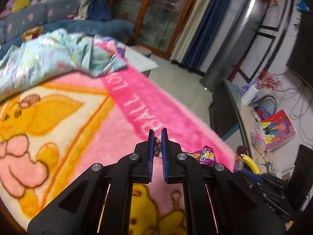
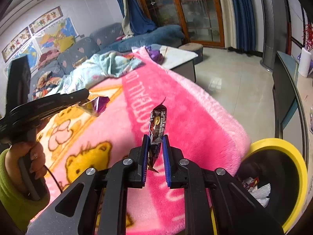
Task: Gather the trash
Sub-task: 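Carry the purple wrapper and chocolate-bar wrapper over the yellow-rimmed bin with both grippers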
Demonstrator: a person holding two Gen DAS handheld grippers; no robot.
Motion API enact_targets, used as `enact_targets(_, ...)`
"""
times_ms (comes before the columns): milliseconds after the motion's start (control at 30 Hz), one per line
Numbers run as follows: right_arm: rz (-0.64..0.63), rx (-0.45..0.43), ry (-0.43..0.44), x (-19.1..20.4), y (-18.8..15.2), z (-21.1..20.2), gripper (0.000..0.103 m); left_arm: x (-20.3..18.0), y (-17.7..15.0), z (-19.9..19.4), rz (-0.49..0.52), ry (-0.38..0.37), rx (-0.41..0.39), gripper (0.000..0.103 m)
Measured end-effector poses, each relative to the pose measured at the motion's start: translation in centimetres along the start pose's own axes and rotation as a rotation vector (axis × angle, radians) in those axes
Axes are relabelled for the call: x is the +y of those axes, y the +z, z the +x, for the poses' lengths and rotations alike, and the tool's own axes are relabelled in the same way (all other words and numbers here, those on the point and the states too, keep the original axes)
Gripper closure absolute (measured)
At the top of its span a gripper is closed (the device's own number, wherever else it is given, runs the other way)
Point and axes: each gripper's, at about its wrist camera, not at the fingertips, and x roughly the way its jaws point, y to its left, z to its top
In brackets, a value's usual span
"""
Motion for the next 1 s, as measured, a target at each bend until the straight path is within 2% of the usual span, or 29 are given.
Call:
enact_targets(400,0.052,-0.084,-0.033,-2.3,-0.5,-5.4,0.089,-5.2,-0.6,-4.2,0.085,-0.078,-0.074,0.099)
enact_targets(1000,0.135,-0.141,-0.126,-7.2,-1.8,-9.2,0.089,-10.3,-2.3,-4.7,0.183,-0.149,-0.078,0.099)
